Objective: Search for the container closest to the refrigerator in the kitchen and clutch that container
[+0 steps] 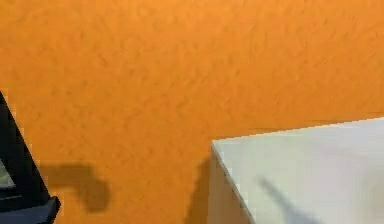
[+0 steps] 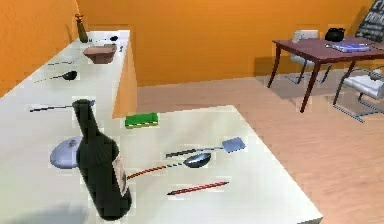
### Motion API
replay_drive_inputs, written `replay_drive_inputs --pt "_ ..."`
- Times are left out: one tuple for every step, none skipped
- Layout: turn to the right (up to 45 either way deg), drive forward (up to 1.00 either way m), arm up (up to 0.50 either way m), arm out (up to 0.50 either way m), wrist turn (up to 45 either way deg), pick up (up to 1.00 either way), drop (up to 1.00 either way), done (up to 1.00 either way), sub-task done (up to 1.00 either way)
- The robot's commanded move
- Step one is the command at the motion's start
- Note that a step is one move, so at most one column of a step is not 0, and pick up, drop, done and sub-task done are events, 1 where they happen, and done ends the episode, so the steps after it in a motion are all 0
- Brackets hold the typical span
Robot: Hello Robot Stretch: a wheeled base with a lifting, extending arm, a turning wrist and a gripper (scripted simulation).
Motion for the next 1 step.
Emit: replay_drive_inputs --pt "-27.0 0.0 0.0 0.0 0.0 0.0 0.0 0.0 0.0"
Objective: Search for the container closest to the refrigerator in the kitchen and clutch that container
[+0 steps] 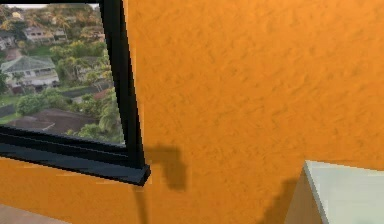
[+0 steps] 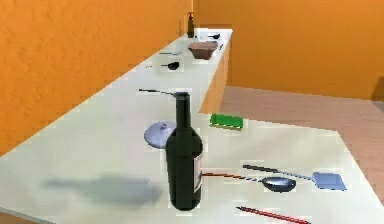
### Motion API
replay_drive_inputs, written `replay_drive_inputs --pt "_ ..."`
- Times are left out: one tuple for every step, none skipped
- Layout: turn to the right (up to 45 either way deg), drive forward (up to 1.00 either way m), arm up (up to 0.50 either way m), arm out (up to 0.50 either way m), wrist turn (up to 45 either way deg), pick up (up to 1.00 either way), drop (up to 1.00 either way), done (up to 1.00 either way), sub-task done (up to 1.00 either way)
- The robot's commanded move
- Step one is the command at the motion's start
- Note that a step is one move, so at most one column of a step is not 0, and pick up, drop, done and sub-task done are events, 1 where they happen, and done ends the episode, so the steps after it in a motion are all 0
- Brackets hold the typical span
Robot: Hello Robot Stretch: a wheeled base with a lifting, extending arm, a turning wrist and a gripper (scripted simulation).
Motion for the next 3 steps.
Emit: replay_drive_inputs --pt "0.0 0.0 0.5 0.0 0.0 0.0 0.0 0.0 0.0" --pt "0.0 0.0 0.38 0.0 0.0 0.0 0.0 0.0 0.0" --pt "0.0 0.0 0.0 0.26 0.0 0.0 0.0 0.0 0.0"
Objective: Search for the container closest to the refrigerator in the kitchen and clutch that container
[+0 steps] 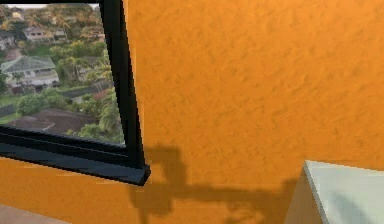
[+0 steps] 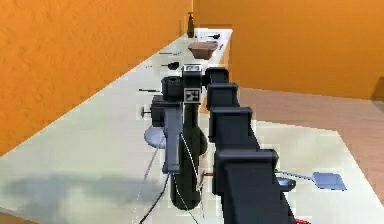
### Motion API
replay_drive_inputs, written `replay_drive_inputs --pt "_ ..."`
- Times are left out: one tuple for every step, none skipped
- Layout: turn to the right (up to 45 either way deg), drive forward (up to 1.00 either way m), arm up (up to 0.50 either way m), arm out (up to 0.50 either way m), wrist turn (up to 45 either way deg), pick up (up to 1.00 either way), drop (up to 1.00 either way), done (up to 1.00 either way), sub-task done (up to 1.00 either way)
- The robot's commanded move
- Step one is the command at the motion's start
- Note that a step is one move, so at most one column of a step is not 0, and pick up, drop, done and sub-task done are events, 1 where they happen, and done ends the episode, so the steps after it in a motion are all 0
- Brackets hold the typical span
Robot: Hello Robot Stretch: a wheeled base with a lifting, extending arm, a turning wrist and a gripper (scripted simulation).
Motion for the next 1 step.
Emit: replay_drive_inputs --pt "0.0 0.0 0.0 0.0 45.0 0.0 0.0 0.0 0.0"
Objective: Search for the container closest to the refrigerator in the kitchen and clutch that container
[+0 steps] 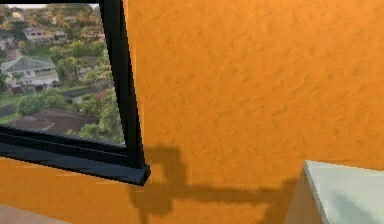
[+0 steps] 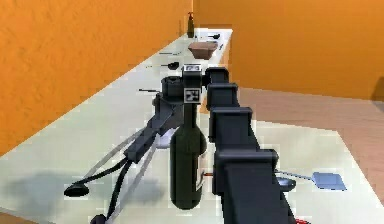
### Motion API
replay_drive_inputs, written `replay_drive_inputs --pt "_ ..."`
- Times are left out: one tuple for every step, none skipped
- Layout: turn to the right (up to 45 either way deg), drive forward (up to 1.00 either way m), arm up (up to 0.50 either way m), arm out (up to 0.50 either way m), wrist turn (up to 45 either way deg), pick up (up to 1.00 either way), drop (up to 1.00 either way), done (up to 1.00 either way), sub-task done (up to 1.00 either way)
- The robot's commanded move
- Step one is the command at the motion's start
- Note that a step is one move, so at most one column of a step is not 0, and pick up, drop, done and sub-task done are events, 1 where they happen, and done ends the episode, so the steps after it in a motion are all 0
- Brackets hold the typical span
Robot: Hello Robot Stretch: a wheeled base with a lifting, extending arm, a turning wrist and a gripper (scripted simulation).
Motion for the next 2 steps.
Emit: replay_drive_inputs --pt "0.0 0.0 0.0 0.0 45.0 0.0 0.0 0.0 0.0" --pt "0.0 0.0 0.0 0.0 45.0 0.0 0.0 0.0 0.0"
